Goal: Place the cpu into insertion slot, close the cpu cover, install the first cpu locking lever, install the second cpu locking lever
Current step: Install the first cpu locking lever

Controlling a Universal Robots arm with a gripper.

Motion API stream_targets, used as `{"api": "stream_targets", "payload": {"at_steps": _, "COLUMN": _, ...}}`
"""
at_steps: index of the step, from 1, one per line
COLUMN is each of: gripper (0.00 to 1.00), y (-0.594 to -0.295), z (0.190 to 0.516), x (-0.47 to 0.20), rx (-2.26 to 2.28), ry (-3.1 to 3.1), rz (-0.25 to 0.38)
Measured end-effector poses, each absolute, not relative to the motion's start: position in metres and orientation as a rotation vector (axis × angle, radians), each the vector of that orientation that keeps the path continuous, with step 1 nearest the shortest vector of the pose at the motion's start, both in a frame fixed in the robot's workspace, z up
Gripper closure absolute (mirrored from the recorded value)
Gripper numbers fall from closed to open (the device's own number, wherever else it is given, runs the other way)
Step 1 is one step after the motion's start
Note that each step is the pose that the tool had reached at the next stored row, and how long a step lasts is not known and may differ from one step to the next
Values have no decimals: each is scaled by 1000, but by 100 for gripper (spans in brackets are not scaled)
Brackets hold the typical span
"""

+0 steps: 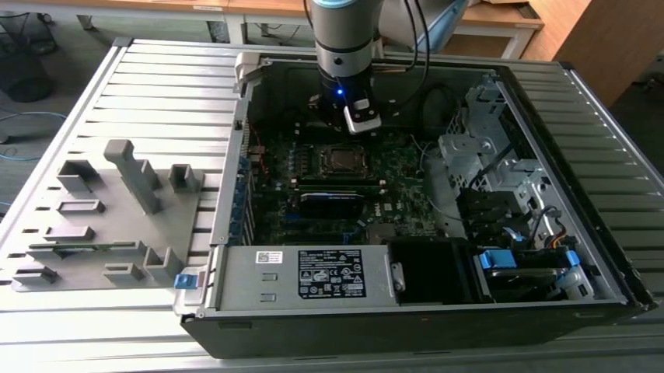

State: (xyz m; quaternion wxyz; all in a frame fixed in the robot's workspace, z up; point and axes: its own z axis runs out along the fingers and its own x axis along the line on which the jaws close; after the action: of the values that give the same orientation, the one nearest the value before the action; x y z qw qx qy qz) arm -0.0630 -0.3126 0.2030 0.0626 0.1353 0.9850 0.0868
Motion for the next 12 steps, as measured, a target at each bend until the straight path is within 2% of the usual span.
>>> {"api": "stream_targets", "payload": {"at_steps": 12, "gripper": 89, "y": -313, "z": 201, "x": -63, "rx": 407, "ry": 2970, "rz": 263}}
